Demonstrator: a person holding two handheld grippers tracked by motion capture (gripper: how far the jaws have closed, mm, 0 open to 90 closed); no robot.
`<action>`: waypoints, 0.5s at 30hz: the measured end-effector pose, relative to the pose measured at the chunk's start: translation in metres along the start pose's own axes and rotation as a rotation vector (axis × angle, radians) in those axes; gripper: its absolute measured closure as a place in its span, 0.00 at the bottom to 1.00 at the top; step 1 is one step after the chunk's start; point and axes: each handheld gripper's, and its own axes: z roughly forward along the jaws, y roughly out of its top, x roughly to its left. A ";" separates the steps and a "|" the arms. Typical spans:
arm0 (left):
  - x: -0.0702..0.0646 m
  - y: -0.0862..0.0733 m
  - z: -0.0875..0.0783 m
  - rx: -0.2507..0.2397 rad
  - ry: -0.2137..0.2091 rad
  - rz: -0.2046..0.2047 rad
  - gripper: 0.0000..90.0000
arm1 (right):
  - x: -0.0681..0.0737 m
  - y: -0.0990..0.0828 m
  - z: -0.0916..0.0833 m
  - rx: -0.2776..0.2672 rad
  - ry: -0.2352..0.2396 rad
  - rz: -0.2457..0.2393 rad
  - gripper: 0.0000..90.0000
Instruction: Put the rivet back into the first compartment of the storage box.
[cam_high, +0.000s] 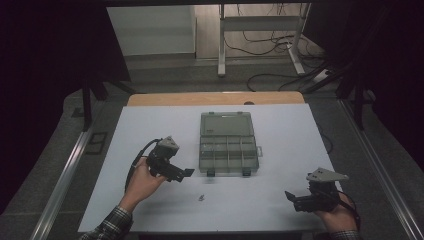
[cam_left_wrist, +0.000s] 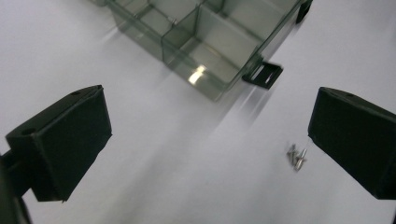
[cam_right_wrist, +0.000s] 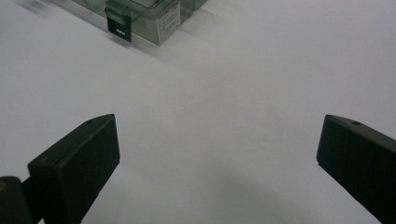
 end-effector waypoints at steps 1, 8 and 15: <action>-0.001 -0.002 0.000 0.006 0.006 0.002 0.00 | 0.000 0.000 0.000 0.000 -0.001 0.000 0.00; -0.006 -0.013 -0.001 0.015 0.010 -0.002 0.00 | 0.000 0.000 0.000 -0.002 -0.001 0.001 0.00; -0.010 -0.024 -0.001 0.036 0.025 -0.010 0.00 | 0.001 0.000 -0.001 0.000 0.000 -0.005 0.00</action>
